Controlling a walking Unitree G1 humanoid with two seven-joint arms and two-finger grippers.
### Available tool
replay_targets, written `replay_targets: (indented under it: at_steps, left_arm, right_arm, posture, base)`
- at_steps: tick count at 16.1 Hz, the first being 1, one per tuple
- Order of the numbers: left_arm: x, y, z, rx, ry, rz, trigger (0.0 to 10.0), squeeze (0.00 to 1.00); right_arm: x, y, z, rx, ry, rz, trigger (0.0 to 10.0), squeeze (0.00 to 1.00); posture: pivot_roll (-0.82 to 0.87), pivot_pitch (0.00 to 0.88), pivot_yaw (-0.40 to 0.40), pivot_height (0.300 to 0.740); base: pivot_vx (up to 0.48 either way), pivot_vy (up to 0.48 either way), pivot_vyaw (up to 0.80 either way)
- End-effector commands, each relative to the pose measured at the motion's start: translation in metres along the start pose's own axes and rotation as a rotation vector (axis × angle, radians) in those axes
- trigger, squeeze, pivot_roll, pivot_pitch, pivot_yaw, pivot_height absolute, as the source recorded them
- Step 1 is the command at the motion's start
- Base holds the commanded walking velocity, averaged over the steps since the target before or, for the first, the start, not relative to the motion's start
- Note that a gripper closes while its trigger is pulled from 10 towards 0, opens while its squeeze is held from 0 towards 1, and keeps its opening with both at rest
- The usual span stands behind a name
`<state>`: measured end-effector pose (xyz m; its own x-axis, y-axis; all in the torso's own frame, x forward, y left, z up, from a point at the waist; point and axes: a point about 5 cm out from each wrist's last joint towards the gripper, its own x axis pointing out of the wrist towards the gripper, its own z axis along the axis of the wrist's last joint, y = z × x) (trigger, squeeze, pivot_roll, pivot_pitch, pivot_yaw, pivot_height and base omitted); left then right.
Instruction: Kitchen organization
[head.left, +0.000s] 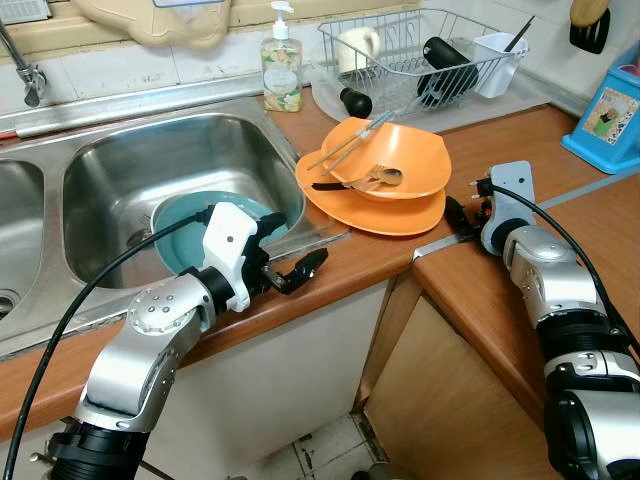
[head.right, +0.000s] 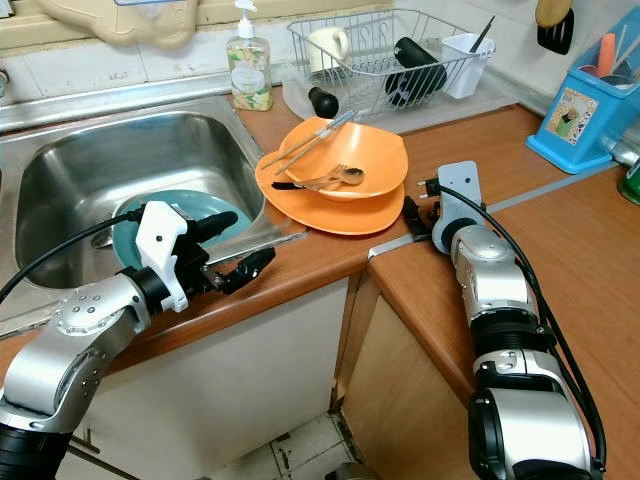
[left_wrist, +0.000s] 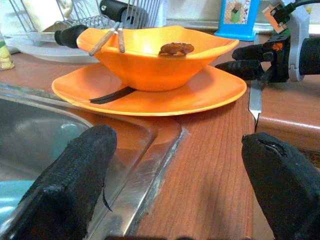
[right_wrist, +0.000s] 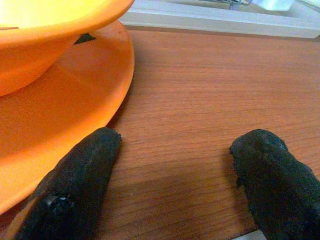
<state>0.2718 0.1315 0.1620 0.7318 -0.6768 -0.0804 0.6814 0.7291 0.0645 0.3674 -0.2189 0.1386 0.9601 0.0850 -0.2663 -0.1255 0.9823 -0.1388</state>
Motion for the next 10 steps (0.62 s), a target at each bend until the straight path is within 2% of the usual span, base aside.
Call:
replay_targets:
  at_steps: [1,10]
  left_arm:
    - [-0.001,0.003,0.004,0.015,-0.006,0.009,10.0,0.00]
    - [0.001,0.003,0.006,0.021,-0.009,0.009,10.0,0.00]
  right_arm:
    - [0.003,0.014,0.011,0.000,-0.025,0.067,10.0,0.00]
    - [0.005,0.026,0.021,0.022,-0.046,0.081,10.0,0.00]
  posture:
    - [-0.06,0.000,0.008,0.740]
    - [-0.06,0.000,0.008,0.740]
  base:
    - [0.000,0.000,0.00]
    - [0.000,0.000,0.00]
